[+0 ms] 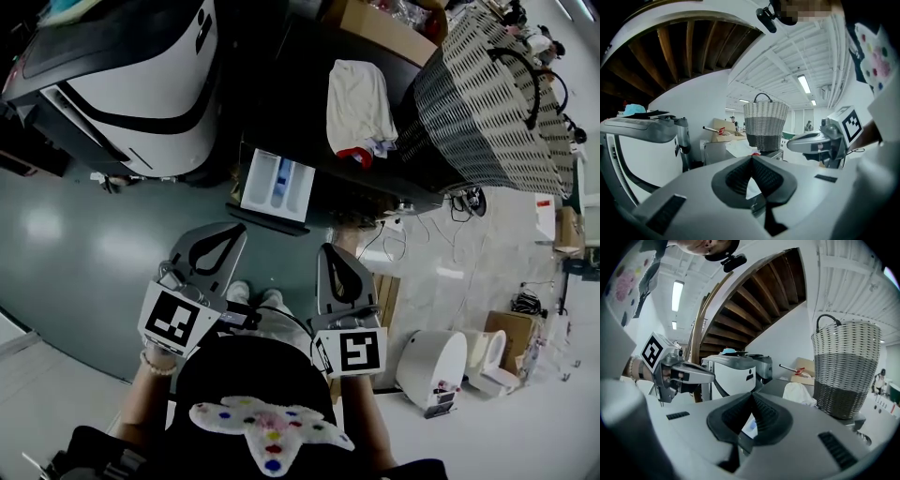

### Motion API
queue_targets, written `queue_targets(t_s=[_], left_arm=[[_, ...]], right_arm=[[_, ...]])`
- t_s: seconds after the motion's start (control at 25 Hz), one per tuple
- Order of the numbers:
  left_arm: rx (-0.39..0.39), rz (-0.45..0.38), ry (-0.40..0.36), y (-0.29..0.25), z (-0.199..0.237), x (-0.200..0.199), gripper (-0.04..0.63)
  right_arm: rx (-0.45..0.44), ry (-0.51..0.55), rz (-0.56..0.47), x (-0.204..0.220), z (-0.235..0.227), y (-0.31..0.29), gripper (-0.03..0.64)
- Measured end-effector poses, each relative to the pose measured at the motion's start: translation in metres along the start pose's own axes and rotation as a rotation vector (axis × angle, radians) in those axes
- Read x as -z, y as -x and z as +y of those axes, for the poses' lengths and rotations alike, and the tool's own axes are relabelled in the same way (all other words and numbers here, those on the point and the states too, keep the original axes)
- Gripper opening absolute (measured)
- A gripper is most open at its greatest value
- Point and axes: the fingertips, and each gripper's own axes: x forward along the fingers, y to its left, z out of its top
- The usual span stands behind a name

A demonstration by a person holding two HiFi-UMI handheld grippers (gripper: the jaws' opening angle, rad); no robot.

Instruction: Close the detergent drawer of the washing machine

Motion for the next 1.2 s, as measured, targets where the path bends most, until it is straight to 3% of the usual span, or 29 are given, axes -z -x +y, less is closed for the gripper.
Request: queue_targets(t_s=[0.44,0.64,0.8,1.2], left_arm=[[-0.058,0.019,0.023,-0.009,0.002,0.004,0.009],[-0.078,0.031,0.053,-0.011,0.004,0.011,0.012],[-0.07,0.081,0.074,-0.01,0.001,0.026,0.135],[-0.094,0.115,0.051,-0.009,0.003,0.039,0.146]], right_arm=[[-0.021,-0.02,-0.005,0.006,-0.01,0.002,0.007],[-0.044,-0.037,-0.007,0.008,-0.009,-0.001,0.072],[-0.055,-0.041,-0.007,0.009,-0.009,-0.002,0.112],[-0.086,-0.056,0.02,0.027,-0.005,-0.008,0.127]])
